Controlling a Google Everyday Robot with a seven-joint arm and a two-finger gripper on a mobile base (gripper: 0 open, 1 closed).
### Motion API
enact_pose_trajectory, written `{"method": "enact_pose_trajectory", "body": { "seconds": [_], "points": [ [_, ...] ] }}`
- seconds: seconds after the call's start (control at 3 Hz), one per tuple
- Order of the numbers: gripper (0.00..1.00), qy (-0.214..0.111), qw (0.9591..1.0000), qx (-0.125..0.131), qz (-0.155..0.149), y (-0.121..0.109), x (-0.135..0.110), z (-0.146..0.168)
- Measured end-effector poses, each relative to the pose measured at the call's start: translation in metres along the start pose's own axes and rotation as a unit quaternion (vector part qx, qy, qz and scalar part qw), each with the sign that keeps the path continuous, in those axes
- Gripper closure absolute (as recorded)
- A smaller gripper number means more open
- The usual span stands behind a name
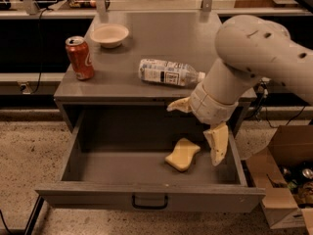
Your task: Pick sponge from top drawer and place on counter
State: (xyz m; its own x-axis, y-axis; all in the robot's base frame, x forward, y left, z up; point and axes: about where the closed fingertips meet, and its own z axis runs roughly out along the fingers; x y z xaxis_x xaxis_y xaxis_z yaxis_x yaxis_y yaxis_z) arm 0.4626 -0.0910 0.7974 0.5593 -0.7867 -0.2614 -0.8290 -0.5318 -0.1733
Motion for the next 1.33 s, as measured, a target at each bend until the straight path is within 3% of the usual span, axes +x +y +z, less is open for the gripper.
{"method": "enact_pose_trajectory", "body": {
  "seconds": [0.33,0.67,1.0,1.33],
  "points": [
    [0.0,0.08,0.9951,-0.013,-0.057,-0.006,0.019,0.006],
    [0.0,0.166,0.9763,-0.027,-0.136,-0.009,0.03,0.01],
    [0.0,0.186,0.9721,-0.033,-0.14,-0.006,0.041,0.008],
    [0.0,0.141,0.9766,-0.033,-0.159,-0.009,0.035,0.016]
  ]
}}
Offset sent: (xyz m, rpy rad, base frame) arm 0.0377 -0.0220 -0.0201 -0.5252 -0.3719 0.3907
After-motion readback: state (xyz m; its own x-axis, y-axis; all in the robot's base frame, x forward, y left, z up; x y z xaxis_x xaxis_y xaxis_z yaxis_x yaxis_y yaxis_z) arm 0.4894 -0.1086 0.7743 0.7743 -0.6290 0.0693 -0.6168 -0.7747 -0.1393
